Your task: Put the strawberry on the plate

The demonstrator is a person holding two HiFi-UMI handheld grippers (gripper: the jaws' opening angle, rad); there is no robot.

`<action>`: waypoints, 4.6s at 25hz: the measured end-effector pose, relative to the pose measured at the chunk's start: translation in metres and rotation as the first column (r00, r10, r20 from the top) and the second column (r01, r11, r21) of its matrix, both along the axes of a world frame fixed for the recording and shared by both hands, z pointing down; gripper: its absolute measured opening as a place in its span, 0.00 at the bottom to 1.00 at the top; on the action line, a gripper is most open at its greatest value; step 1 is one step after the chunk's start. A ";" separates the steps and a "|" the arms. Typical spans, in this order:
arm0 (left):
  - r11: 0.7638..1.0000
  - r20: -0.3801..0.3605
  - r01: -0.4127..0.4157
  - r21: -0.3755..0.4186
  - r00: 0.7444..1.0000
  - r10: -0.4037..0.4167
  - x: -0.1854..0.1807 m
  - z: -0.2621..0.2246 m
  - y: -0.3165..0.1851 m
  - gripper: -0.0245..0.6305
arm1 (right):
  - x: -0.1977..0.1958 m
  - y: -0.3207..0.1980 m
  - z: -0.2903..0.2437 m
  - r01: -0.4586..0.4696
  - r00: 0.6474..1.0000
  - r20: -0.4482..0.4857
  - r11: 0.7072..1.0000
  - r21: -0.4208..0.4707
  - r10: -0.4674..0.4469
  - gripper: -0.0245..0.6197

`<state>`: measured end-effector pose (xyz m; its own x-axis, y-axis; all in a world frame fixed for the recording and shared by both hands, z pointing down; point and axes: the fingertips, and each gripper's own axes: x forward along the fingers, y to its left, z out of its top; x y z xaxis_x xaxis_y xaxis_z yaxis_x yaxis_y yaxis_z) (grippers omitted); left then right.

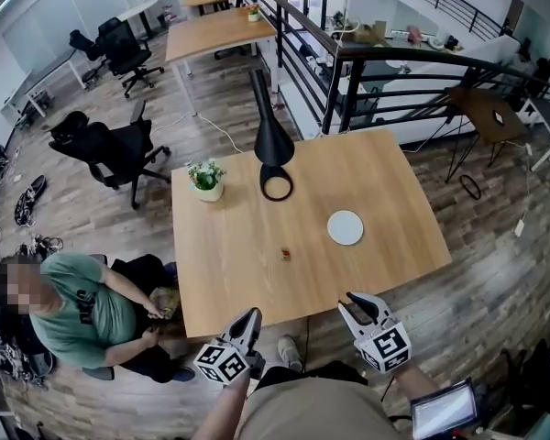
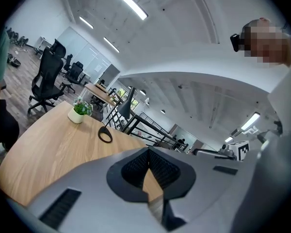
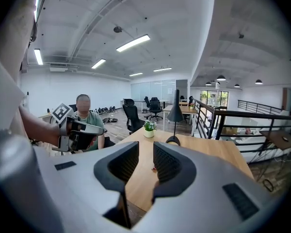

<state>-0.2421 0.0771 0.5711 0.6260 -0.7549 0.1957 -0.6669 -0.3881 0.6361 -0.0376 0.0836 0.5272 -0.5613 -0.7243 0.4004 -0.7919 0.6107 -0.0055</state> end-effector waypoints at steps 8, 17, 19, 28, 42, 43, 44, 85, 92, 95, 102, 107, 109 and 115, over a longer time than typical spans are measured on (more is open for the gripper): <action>1.000 -0.003 -0.019 0.000 1.000 0.019 -0.016 0.004 -0.017 0.04 | -0.020 -0.020 -0.001 -0.009 1.000 -0.009 1.000 0.016 0.009 0.16; 1.000 0.000 -0.007 -0.002 1.000 0.007 -0.024 0.003 -0.022 0.04 | -0.029 -0.037 0.006 0.002 1.000 -0.013 1.000 0.015 -0.002 0.16; 1.000 0.002 0.010 -0.004 1.000 -0.010 -0.027 0.002 -0.021 0.04 | -0.031 -0.041 0.010 0.014 1.000 -0.012 1.000 0.007 -0.014 0.16; 0.995 0.035 0.097 -0.033 0.995 -0.096 -0.026 0.008 -0.034 0.04 | -0.037 -0.079 0.012 0.113 0.994 -0.012 0.993 0.017 -0.113 0.16; 0.978 0.076 0.205 -0.039 0.976 -0.202 0.029 -0.018 -0.086 0.04 | -0.005 -0.159 0.031 0.276 0.957 -0.084 0.960 -0.045 -0.279 0.16; 0.977 0.079 0.211 -0.038 0.975 -0.208 0.033 -0.017 -0.088 0.04 | -0.003 -0.163 0.032 0.285 0.953 -0.088 0.957 -0.051 -0.289 0.16; 0.975 0.083 0.219 -0.037 0.973 -0.216 0.035 -0.018 -0.090 0.04 | -0.002 -0.167 0.033 0.297 0.950 -0.088 0.953 -0.052 -0.301 0.16; 0.865 0.241 0.482 -0.139 0.864 -0.442 0.015 0.039 -0.086 0.04 | -0.099 -0.213 0.293 0.647 0.608 -0.285 0.670 -0.363 -0.741 0.16; 0.869 0.255 0.470 -0.152 0.868 -0.425 0.001 0.044 -0.095 0.04 | -0.114 -0.210 0.351 0.631 0.553 -0.316 0.635 -0.445 -0.771 0.22; 0.876 0.259 0.456 -0.160 0.875 -0.408 0.001 0.047 -0.101 0.04 | -0.118 -0.212 0.371 0.617 0.539 -0.326 0.627 -0.475 -0.777 0.22; 0.892 0.273 0.416 -0.175 0.891 -0.362 0.006 0.051 -0.110 0.04 | -0.127 -0.209 0.393 0.603 0.536 -0.313 0.615 -0.507 -0.784 0.22; 0.888 0.275 0.421 -0.186 0.890 -0.364 0.004 0.052 -0.107 0.04 | -0.137 -0.207 0.392 0.615 0.541 -0.300 0.613 -0.496 -0.786 0.22; 0.886 0.275 0.422 -0.192 0.890 -0.364 0.005 0.053 -0.105 0.04 | -0.140 -0.206 0.390 0.621 0.541 -0.295 0.610 -0.492 -0.788 0.22; 0.882 0.280 0.426 -0.204 0.888 -0.364 0.009 0.052 -0.099 0.04 | -0.143 -0.208 0.395 0.601 0.561 -0.283 0.618 -0.507 -0.778 0.34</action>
<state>-0.2334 -0.0222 0.6232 0.2009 -0.8349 0.5125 -0.8673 0.0917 0.4893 -0.1806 -0.1239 0.9222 -0.5226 0.0349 0.8519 -0.0802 0.9927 -0.0898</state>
